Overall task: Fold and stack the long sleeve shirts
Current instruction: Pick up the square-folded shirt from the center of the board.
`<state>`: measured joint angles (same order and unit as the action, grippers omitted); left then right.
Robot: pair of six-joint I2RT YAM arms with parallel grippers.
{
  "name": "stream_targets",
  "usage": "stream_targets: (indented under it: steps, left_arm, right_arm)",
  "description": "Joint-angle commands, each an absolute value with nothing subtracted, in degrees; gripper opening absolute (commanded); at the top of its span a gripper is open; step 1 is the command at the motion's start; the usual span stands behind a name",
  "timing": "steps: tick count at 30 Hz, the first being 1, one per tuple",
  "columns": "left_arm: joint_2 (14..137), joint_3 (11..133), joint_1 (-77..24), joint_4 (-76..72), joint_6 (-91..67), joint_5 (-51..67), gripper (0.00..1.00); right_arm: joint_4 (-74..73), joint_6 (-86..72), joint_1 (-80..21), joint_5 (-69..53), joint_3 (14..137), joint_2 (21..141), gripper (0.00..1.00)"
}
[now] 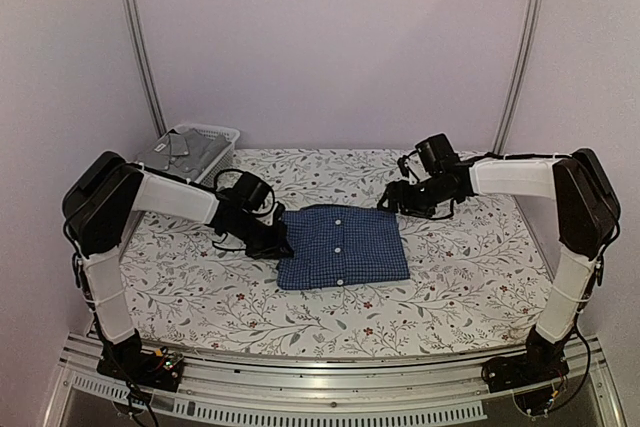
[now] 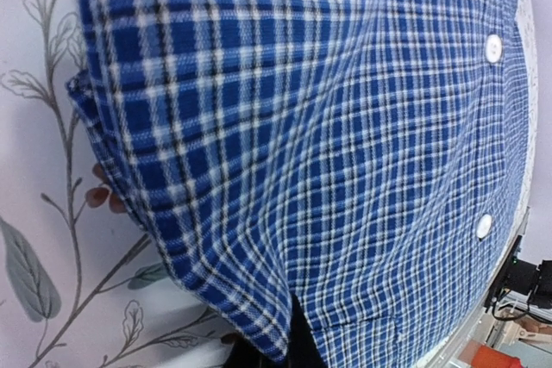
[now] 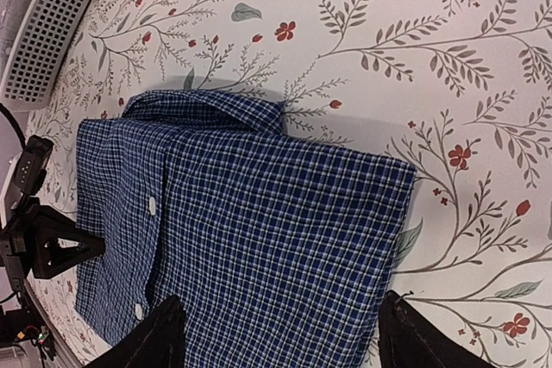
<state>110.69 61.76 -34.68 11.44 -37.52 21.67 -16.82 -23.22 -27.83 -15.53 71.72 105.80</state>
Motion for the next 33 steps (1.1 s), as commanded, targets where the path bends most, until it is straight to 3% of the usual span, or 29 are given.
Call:
stream_targets:
  steps: [1,7,16,27,33]
  left_arm:
    - [108.4,61.2,-33.1,14.3,-35.2,22.3,0.0]
    - [102.0,61.0,-29.0,20.4,-29.6,23.3,0.0]
    - [97.2,62.6,-24.4,28.3,-22.1,25.6,0.0]
    - [93.9,65.7,-22.5,32.9,-19.6,25.5,0.0]
    - [91.8,66.9,-22.3,33.6,-19.6,26.2,0.0]
  right_arm:
    - [-17.8,-23.6,-29.0,-14.3,70.0,104.0,0.74]
    - [-16.8,-24.5,-31.2,-14.4,67.6,103.5,0.69]
    - [-14.5,-27.5,-37.0,-14.7,67.2,106.7,0.46]
    - [-14.1,-28.7,-40.0,-12.6,67.7,110.8,0.26]
    - [-13.6,-28.7,-40.9,-12.2,69.3,113.6,0.24]
